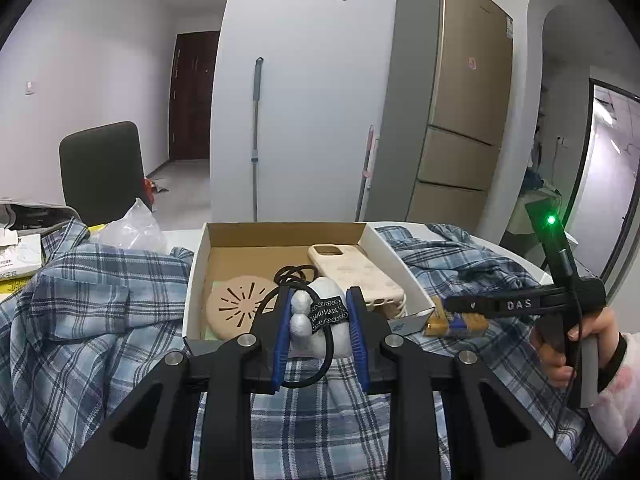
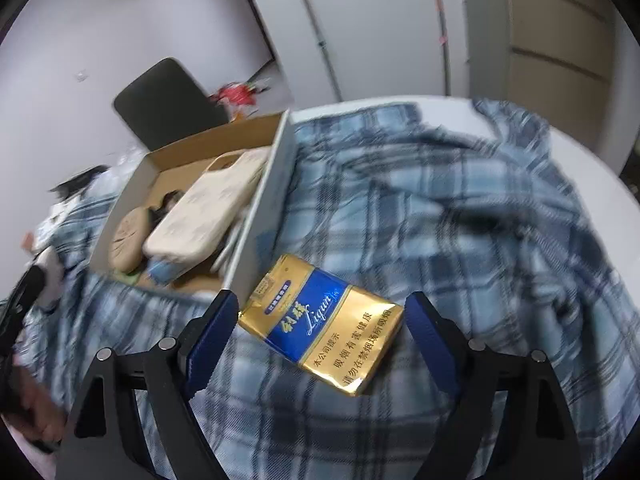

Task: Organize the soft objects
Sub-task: 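Grasp the gold-and-blue cigarette pack with the right gripper while the left gripper holds the white item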

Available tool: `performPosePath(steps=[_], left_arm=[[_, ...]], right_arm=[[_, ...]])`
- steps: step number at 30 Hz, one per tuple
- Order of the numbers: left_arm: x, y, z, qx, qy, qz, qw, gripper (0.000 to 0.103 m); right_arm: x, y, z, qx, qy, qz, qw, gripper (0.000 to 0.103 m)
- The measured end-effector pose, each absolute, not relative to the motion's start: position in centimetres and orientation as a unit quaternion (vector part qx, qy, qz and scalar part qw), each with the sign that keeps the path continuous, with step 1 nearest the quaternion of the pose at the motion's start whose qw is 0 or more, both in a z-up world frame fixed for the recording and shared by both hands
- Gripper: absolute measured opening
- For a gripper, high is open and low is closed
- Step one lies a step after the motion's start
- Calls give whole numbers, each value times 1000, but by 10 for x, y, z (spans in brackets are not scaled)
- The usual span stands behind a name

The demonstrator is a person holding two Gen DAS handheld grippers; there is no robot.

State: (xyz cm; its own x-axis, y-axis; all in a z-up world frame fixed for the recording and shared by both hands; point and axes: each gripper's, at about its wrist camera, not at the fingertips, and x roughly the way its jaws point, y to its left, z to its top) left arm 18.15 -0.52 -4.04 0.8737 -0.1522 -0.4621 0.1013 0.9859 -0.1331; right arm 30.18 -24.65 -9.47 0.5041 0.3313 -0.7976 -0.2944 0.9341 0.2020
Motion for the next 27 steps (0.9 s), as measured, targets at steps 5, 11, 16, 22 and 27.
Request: performPosePath(steps=[5, 11, 16, 22, 27], left_arm=[[179, -6, -38, -57, 241, -72, 966, 28], [173, -8, -33, -57, 234, -76, 968, 28], [170, -8, -31, -58, 229, -76, 969, 28], [164, -7, -28, -56, 210, -72, 973, 28], [164, -7, -29, -50, 212, -71, 973, 28]], right_arm=[[280, -242, -91, -7, 472, 199, 859, 85], [244, -229, -87, -49, 490, 239, 836, 85], [223, -214, -81, -92, 475, 229, 844, 85], [234, -200, -82, -118, 438, 174, 874, 85], [251, -203, -101, -106, 444, 154, 877, 83]])
